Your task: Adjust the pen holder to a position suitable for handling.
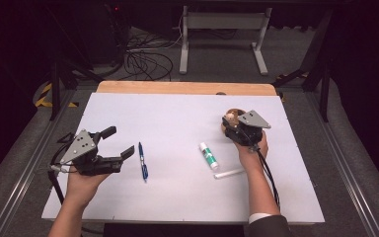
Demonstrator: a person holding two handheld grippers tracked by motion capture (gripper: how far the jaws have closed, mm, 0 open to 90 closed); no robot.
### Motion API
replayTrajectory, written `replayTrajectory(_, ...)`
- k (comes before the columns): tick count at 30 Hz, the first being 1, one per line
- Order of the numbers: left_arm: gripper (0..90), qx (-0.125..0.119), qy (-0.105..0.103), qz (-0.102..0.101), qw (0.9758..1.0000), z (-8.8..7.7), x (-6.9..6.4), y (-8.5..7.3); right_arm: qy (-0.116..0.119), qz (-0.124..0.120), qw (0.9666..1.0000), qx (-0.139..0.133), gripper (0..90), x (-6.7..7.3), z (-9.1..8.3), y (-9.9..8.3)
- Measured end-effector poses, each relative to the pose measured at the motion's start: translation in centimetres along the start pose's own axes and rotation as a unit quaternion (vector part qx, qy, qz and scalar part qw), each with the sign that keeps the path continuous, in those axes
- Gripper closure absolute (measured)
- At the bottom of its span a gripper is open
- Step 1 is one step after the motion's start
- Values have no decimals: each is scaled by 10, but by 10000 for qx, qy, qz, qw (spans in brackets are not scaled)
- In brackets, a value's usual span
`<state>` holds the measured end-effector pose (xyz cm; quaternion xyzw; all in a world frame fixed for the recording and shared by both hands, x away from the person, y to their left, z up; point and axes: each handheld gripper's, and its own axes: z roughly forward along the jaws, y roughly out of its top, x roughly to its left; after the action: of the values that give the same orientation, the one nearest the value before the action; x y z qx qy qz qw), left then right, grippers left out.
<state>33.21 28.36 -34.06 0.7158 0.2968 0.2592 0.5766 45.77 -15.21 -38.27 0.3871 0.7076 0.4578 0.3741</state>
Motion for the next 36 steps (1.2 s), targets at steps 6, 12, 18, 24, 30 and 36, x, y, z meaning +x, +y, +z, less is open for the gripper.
replayTrajectory(6,123,18,8,-17,10000,0,1,-1,-71,72,9997,227,390,-1,10,-7)
replayTrajectory(12,124,21,-5,2,10000,1,0,-1,-99,37,9994,338,423,-1,15,-9)
replayTrajectory(18,123,19,1,-17,10000,1,1,-1,-116,0,9992,386,457,1,19,-10)
replayTrajectory(24,123,11,4,-26,10000,0,1,-1,-203,-41,9989,424,506,3,26,-11)
replayTrajectory(30,123,-7,16,-41,10000,-1,2,-1,-322,-53,9983,473,590,5,31,-14)
replayTrajectory(36,123,26,18,-20,10000,-1,2,-1,-385,-127,9980,493,622,5,32,-13)
